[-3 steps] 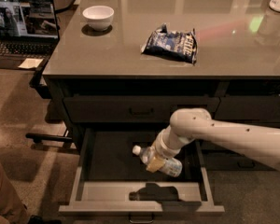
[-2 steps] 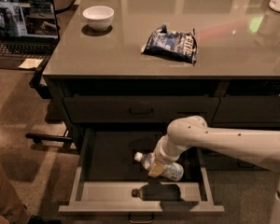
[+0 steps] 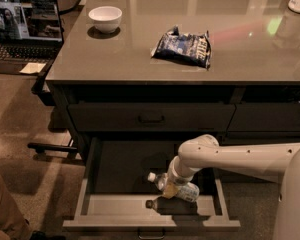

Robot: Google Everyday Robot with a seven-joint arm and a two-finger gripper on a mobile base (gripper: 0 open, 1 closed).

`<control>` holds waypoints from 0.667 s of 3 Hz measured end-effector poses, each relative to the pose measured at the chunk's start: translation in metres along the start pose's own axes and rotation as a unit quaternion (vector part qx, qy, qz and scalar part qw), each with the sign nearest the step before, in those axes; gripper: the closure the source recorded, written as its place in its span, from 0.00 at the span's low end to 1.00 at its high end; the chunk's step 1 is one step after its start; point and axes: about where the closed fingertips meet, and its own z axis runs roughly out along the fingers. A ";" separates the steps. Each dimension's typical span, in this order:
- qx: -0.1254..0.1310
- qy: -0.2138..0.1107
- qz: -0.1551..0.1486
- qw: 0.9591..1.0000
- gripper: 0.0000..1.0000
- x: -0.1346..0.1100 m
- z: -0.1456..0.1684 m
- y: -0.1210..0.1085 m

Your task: Place blue plastic bottle into middle drawer

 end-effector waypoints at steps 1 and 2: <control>-0.007 0.008 0.007 1.000 0.35 0.013 0.017 0.004; -0.014 0.012 0.015 1.000 0.12 0.023 0.029 0.003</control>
Offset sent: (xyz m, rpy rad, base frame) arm -0.0028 -0.0191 -0.0500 -0.0219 0.0594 -0.0351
